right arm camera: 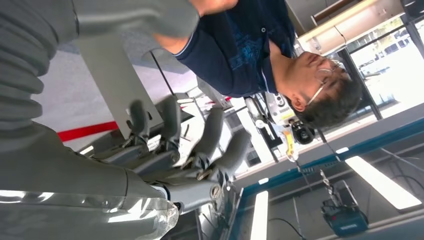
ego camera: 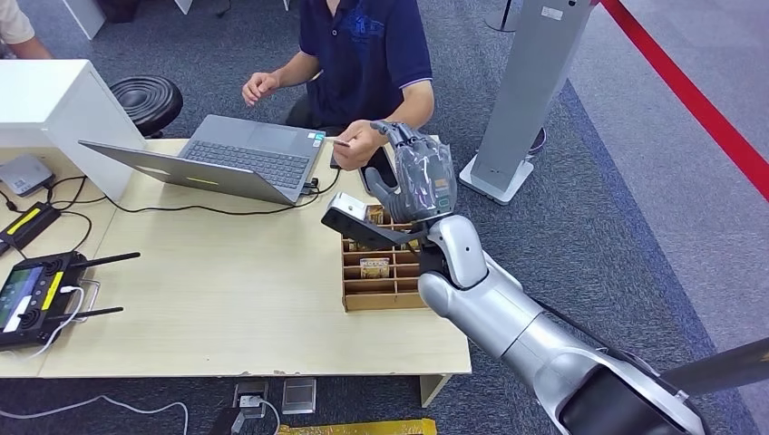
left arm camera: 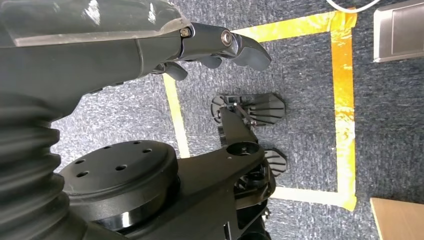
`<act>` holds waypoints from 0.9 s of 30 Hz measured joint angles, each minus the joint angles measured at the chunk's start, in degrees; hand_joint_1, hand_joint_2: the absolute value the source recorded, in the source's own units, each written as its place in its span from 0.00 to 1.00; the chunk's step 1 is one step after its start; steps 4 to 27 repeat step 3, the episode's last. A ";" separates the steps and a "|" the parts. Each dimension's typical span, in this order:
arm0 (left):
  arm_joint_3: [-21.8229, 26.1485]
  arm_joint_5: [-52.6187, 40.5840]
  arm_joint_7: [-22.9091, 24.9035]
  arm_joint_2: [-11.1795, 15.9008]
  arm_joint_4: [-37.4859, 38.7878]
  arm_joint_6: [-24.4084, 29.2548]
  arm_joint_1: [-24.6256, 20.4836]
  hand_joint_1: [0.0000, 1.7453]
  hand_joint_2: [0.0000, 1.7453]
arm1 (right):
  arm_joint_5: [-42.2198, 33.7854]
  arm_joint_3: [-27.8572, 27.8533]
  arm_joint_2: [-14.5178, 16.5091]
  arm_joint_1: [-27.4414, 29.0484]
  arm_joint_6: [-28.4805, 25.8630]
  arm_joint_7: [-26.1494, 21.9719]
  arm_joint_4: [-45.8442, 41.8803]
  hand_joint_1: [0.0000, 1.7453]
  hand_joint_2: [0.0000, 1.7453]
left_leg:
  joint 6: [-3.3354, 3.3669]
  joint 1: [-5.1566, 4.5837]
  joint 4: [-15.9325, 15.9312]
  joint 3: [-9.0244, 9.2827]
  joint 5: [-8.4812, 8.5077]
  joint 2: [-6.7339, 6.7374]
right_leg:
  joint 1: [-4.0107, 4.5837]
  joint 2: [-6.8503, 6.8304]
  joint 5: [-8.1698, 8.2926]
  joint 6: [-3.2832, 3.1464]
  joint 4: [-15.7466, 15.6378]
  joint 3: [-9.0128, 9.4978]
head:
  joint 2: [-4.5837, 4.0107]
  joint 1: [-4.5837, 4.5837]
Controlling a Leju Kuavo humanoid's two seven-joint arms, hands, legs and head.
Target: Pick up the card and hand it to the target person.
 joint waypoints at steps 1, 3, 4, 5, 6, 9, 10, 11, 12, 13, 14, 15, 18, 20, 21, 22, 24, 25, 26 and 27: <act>0.00 0.16 -0.14 0.00 0.00 0.05 0.03 0.00 0.00 | -1.03 -0.09 0.02 0.00 0.00 -0.33 0.07 0.00 1.00 | 0.00 0.00 0.00 0.00 0.00 0.00 | 0.00 0.00 0.00 0.00 0.00 0.00 | 0.00 -0.01; 0.01 0.49 -0.29 0.00 0.00 0.14 0.11 0.00 0.00 | -3.66 -0.25 0.06 0.00 0.01 -1.12 0.13 0.00 1.00 | 0.00 0.00 0.00 0.01 0.00 0.00 | 0.00 0.00 0.00 0.00 0.00 0.00 | 0.00 -0.01; 0.01 0.49 -0.29 0.00 0.00 0.14 0.11 0.00 0.00 | -3.66 -0.25 0.06 0.00 0.01 -1.12 0.13 0.00 1.00 | 0.00 0.00 0.00 0.01 0.00 0.00 | 0.00 0.00 0.00 0.00 0.00 0.00 | 0.00 -0.01; 0.01 0.49 -0.29 0.00 0.00 0.14 0.11 0.00 0.00 | -3.66 -0.25 0.06 0.00 0.01 -1.12 0.13 0.00 1.00 | 0.00 0.00 0.00 0.01 0.00 0.00 | 0.00 0.00 0.00 0.00 0.00 0.00 | 0.00 -0.01; 0.01 0.49 -0.29 0.00 0.00 0.14 0.11 0.00 0.00 | -3.66 -0.25 0.06 0.00 0.01 -1.12 0.13 0.00 1.00 | 0.00 0.00 0.00 0.01 0.00 0.00 | 0.00 0.00 0.00 0.00 0.00 0.00 | 0.00 -0.01; 0.01 0.49 -0.29 0.00 0.00 0.14 0.11 0.00 0.00 | -3.66 -0.25 0.06 0.00 0.01 -1.12 0.13 0.00 1.00 | 0.00 0.00 0.00 0.01 0.00 0.00 | 0.00 0.00 0.00 0.00 0.00 0.00 | 0.00 -0.01; 0.01 0.49 -0.29 0.00 0.00 0.14 0.11 0.00 0.00 | -3.66 -0.25 0.06 0.00 0.01 -1.12 0.13 0.00 1.00 | 0.00 0.00 0.00 0.01 0.00 0.00 | 0.00 0.00 0.00 0.00 0.00 0.00 | 0.00 -0.01; 0.01 0.49 -0.29 0.00 0.00 0.14 0.11 0.00 0.00 | -3.66 -0.25 0.06 0.00 0.01 -1.12 0.13 0.00 1.00 | 0.00 0.00 0.00 0.01 0.00 0.00 | 0.00 0.00 0.00 0.00 0.00 0.00 | 0.00 -0.01; 0.01 0.49 -0.29 0.00 0.00 0.14 0.11 0.00 0.00 | -3.66 -0.25 0.06 0.00 0.01 -1.12 0.13 0.00 1.00 | 0.00 0.00 0.00 0.01 0.00 0.00 | 0.00 0.00 0.00 0.00 0.00 0.00 | 0.00 -0.01; 0.01 0.49 -0.29 0.00 0.00 0.14 0.11 0.00 0.00 | -3.66 -0.25 0.06 0.00 0.01 -1.12 0.13 0.00 1.00 | 0.00 0.00 0.00 0.01 0.00 0.00 | 0.00 0.00 0.00 0.00 0.00 0.00 | 0.00 -0.01; 0.01 0.49 -0.29 0.00 0.00 0.14 0.11 0.00 0.00 | -3.66 -0.25 0.06 0.00 0.01 -1.12 0.13 0.00 1.00 | 0.00 0.00 0.00 0.01 0.00 0.00 | 0.00 0.00 0.00 0.00 0.00 0.00 | 0.00 -0.01; 0.01 0.49 -0.29 0.00 0.00 0.14 0.11 0.00 0.00 | -3.66 -0.25 0.06 0.00 0.01 -1.12 0.13 0.00 1.00 | 0.00 0.00 0.00 0.01 0.00 0.00 | 0.00 0.00 0.00 0.00 0.00 0.00 | 0.00 -0.01; 0.01 0.49 -0.29 0.00 0.00 0.14 0.11 0.00 0.00 | -3.66 -0.25 0.06 0.00 0.01 -1.12 0.13 0.00 1.00 | 0.00 0.00 0.00 0.01 0.00 0.00 | 0.00 0.00 0.00 0.00 0.00 0.00 | 0.00 -0.01; 0.01 0.49 -0.29 0.00 0.00 0.14 0.11 0.00 0.00 | -3.66 -0.25 0.06 0.00 0.01 -1.12 0.13 0.00 1.00 | 0.00 0.00 0.00 0.01 0.00 0.00 | 0.00 0.00 0.00 0.00 0.00 0.00 | 0.00 -0.01; 0.01 0.49 -0.29 0.00 0.00 0.14 0.11 0.00 0.00 | -3.66 -0.25 0.06 0.00 0.01 -1.12 0.13 0.00 1.00 | 0.00 0.00 0.00 0.01 0.00 0.00 | 0.00 0.00 0.00 0.00 0.00 0.00 | 0.00 -0.01; 0.01 0.49 -0.29 0.00 0.00 0.14 0.11 0.00 0.00 | -3.66 -0.25 0.06 0.00 0.01 -1.12 0.13 0.00 1.00 | 0.00 0.00 0.00 0.01 0.00 0.00 | 0.00 0.00 0.00 0.00 0.00 0.00 | 0.00 -0.01; 0.01 0.49 -0.29 0.00 0.00 0.14 0.11 0.00 0.00 | -3.66 -0.25 0.06 0.00 0.01 -1.12 0.13 0.00 1.00 | 0.00 0.00 0.00 0.01 0.00 0.00 | 0.00 0.00 0.00 0.00 0.00 0.00 | 0.00 -0.01; 0.01 0.49 -0.29 0.00 0.00 0.14 0.11 0.00 0.00 | -3.66 -0.25 0.06 0.00 0.01 -1.12 0.13 0.00 1.00 | 0.00 0.00 0.00 0.01 0.00 0.00 | 0.00 0.00 0.00 0.00 0.00 0.00 | 0.00 -0.01; 0.01 0.49 -0.29 0.00 0.00 0.14 0.11 0.00 0.00 | -3.66 -0.25 0.06 0.00 0.01 -1.12 0.13 0.00 1.00 | 0.00 0.00 0.00 0.01 0.00 0.00 | 0.00 0.00 0.00 0.00 0.00 0.00 | 0.00 -0.01; 0.01 0.49 -0.29 0.00 0.00 0.14 0.11 0.00 0.00 | -3.66 -0.25 0.06 0.00 0.01 -1.12 0.13 0.00 1.00 | 0.00 0.00 0.00 0.01 0.00 0.00 | 0.00 0.00 0.00 0.00 0.00 0.00 | 0.00 -0.01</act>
